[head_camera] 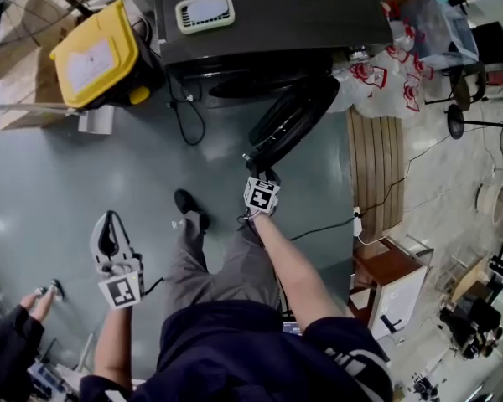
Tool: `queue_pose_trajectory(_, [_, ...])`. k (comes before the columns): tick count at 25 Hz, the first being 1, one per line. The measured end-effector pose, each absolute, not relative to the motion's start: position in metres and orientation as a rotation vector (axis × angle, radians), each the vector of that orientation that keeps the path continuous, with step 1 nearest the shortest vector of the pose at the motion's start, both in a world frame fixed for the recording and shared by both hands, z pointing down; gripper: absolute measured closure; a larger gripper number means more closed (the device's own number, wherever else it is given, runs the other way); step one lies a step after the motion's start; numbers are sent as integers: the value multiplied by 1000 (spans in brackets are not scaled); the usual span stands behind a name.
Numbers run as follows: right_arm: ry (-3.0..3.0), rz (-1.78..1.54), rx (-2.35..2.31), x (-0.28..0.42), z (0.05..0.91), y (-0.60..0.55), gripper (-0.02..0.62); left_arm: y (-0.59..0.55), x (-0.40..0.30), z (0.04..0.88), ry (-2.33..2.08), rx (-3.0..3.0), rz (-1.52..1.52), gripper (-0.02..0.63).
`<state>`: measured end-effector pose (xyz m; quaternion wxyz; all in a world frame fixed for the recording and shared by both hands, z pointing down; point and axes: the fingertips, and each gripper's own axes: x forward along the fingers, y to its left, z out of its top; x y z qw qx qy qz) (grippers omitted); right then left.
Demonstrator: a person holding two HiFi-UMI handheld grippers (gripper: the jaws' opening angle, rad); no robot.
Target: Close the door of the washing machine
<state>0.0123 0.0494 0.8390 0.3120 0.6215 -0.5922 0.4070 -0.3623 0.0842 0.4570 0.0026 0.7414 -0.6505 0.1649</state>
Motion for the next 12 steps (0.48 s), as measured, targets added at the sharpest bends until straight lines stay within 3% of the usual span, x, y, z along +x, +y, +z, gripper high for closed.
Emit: queue_pose_trajectory(12, [-1486,1134,1763,-49,841,-12,434,55,-445,472,-1929,2364,486,578])
